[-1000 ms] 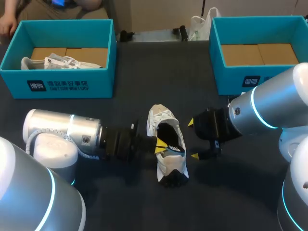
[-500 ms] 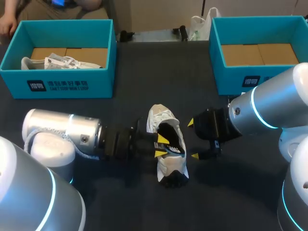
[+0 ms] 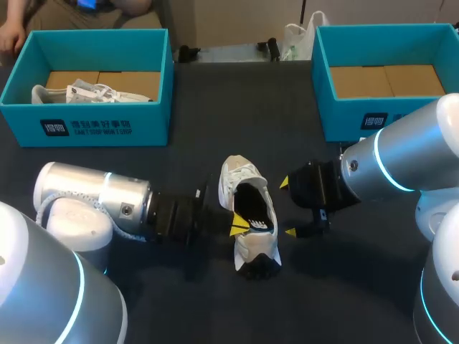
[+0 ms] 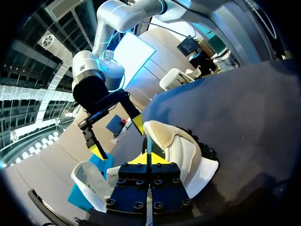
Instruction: Take the shoe out of the shoebox, open the shoe tongue, remove and reinsert the insole, then place the shoe into the shoebox
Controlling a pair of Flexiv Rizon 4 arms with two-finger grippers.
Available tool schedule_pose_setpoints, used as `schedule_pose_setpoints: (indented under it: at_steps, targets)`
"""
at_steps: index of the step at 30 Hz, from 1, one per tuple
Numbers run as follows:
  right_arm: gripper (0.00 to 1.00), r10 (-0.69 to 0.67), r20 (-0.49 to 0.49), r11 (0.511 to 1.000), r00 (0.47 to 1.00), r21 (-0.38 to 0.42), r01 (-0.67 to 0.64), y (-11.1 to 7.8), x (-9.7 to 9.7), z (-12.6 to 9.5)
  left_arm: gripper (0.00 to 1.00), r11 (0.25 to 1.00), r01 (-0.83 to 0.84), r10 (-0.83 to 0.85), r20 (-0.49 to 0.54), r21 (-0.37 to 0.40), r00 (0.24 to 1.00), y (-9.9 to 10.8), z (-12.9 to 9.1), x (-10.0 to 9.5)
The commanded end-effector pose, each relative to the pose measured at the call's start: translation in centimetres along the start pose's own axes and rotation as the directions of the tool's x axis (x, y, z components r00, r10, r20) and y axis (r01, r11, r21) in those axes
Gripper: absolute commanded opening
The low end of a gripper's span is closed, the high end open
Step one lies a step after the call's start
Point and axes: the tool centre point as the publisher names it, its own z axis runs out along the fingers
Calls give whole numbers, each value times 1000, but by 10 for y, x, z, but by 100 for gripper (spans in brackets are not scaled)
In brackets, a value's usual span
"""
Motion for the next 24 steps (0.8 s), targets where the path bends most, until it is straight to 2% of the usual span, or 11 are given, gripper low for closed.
schedule_pose_setpoints:
  at_steps: [1, 5, 6, 8, 9, 10, 13, 17, 24]
  targets:
    - [100, -1, -1, 1000, 1000, -3, 1, -1, 1, -1, 0, 1000, 12, -12, -16, -14, 1000, 4, -1, 1]
    - [100, -1, -1, 1000, 1000, -3, 1, -1, 1, -1, 0, 1000, 15, -15, -18, -7, 1000, -1, -1, 1]
    - [100, -1, -1, 1000, 1000, -3, 1, -1, 1, -1, 25, 1000, 16, -16, -19, -5, 1000, -4, -2, 0]
    - [100, -1, -1, 1000, 1000, -3, 1, -1, 1, -1, 60, 1000, 9, -8, -17, 6, 1000, -10, -5, -3]
    - [100, -1, -1, 1000, 1000, -3, 1, -1, 1, -1, 63, 1000, 9, -9, -18, 9, 1000, -13, -7, -5]
    - [100, -1, -1, 1000, 1000, -3, 1, -1, 1, -1, 64, 1000, 4, -4, -21, 13, 1000, -16, -8, -7]
    - [100, -1, -1, 1000, 1000, -3, 1, -1, 1, -1, 60, 1000, 9, -8, -38, 21, 999, -22, -12, -14]
    - [100, -1, -1, 1000, 1000, -3, 1, -1, 1, -1, 61, 1000, 8, -7, -66, 23, 998, -26, -20, -22]
    - [100, -1, -1, 1000, 1000, -3, 1, -1, 1, -1, 61, 1000, -15, 14, -171, -4, 985, -26, -34, -36]
